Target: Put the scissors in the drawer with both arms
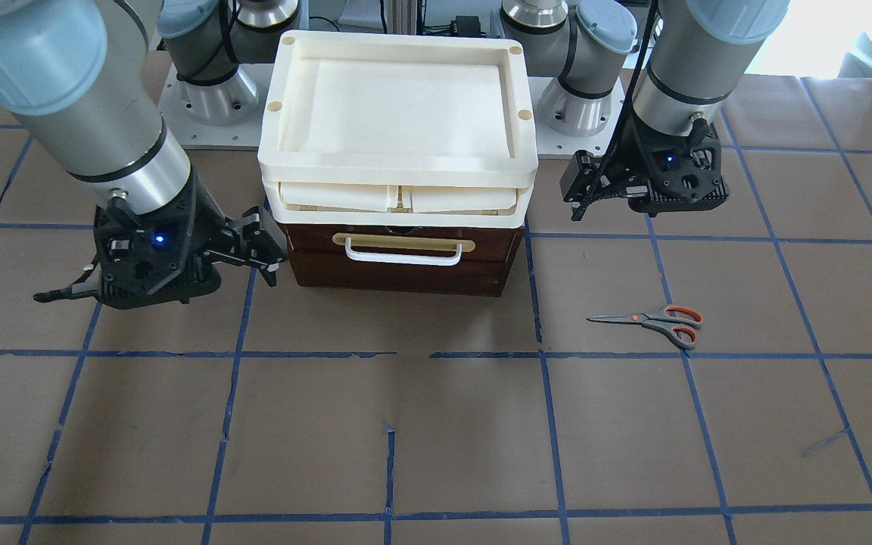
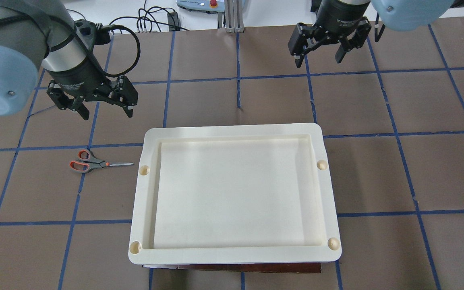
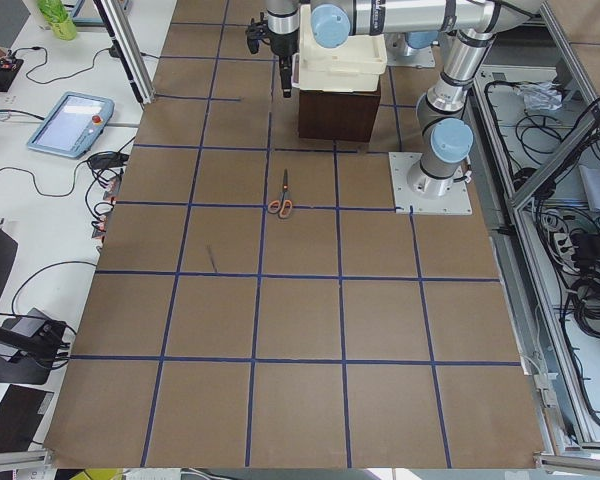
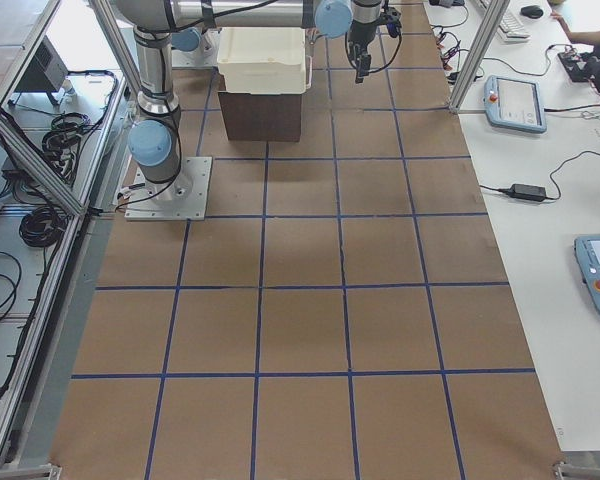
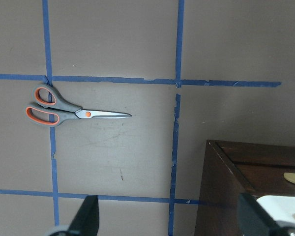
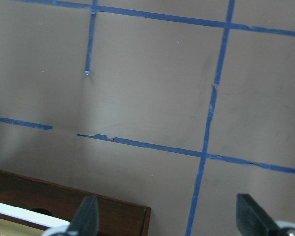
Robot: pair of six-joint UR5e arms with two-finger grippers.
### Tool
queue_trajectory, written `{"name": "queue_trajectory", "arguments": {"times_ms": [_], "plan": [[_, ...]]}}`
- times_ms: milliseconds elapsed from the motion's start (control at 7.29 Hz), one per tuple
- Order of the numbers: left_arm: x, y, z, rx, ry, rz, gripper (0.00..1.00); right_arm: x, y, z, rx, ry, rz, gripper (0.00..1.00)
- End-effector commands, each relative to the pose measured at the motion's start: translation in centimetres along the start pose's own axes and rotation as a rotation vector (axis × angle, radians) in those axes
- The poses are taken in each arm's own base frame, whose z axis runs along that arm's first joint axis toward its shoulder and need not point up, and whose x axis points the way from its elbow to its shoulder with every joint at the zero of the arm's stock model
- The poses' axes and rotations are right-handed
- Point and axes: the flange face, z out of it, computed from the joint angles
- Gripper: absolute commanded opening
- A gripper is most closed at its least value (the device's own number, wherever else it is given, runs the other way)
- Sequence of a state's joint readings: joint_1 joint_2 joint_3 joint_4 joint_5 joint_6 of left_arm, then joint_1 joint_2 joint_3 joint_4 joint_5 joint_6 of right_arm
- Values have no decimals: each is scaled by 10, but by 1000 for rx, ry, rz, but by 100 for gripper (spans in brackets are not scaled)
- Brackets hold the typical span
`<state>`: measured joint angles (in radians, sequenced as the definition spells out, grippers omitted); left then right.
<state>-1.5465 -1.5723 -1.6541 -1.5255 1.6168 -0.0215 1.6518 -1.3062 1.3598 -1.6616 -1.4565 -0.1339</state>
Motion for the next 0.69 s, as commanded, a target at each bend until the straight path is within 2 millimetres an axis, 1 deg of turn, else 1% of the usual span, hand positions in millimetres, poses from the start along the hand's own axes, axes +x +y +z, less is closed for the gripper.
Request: {"name": "queue_trajectory", "arguments": {"times_ms": [0,275,412,549], "plan": [[-1,0,1,-2,0,-2,100,-26,-23,34,23,-15,-215,100],[-7,0,3,-1,-6,4,100,-48,-38,57,67,-8,-334,100],[-11,0,11,-18,-5,-4,100,-66,-43,71,79,9,-483,100],[-24,-10,25,-14,-6,-18,100,-72,-42,81,60,4,-527,100]]}}
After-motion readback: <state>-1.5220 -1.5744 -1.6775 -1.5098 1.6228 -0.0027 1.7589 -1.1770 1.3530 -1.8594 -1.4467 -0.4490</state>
